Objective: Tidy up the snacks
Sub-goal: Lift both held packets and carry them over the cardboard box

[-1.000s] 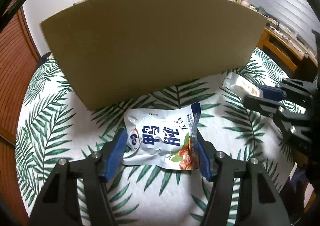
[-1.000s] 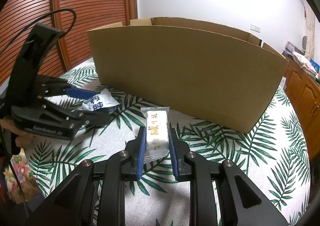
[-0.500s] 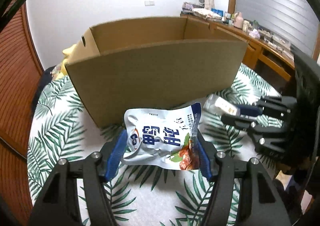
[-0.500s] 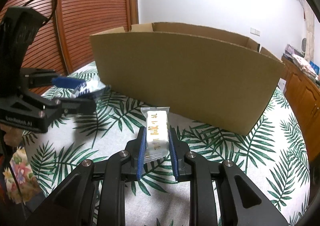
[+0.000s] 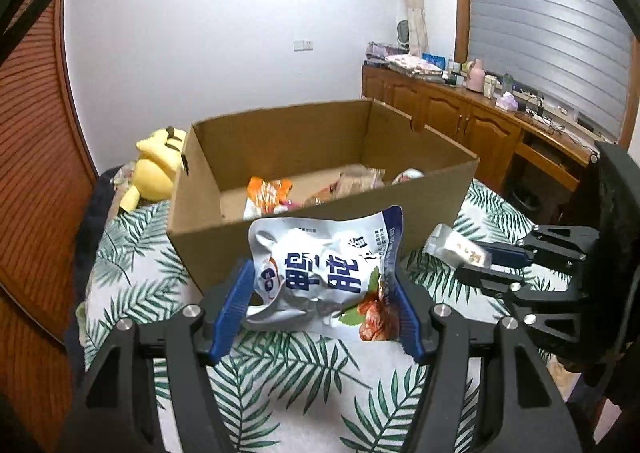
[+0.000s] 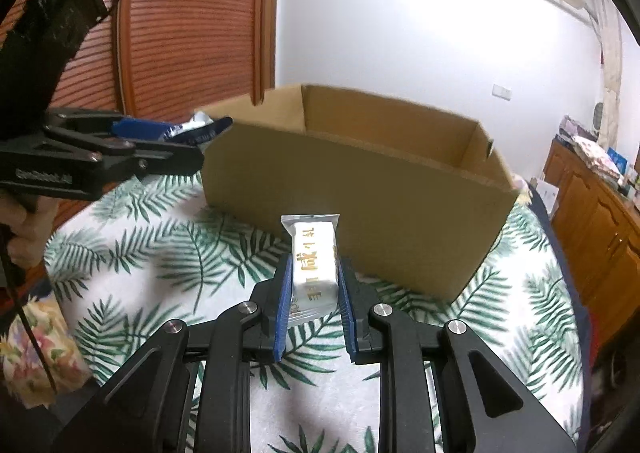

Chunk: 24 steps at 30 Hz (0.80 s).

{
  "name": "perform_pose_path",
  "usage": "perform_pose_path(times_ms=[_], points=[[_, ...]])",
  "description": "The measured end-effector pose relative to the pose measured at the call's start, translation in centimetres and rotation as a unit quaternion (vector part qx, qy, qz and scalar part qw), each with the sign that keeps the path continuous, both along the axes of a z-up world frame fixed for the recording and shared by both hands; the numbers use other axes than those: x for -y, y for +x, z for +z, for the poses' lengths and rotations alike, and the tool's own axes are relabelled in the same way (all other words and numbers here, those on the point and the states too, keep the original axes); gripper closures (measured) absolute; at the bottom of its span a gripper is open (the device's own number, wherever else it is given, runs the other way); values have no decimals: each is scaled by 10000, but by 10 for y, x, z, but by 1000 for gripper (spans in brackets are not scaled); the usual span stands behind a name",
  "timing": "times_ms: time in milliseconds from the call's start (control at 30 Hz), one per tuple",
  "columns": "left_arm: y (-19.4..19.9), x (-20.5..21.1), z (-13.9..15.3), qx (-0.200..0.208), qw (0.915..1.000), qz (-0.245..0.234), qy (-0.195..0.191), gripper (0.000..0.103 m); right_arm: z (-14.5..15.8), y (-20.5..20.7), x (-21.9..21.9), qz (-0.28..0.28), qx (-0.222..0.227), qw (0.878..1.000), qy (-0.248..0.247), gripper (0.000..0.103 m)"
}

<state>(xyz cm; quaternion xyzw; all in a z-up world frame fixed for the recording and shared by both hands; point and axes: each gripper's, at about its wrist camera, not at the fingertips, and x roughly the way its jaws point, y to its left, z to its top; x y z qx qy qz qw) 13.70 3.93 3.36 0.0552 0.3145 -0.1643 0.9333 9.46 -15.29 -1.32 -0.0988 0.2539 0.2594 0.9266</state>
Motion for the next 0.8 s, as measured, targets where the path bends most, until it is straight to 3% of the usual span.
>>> perform_pose_path(times_ms=[433,800], points=[[17,6,32,337,9994,77,-68,38,62,6,11,-84,277,9995,84,83],[74,-3,33,320,9987,281,-292,38,87,42,6,-53,435,9990,47,83]])
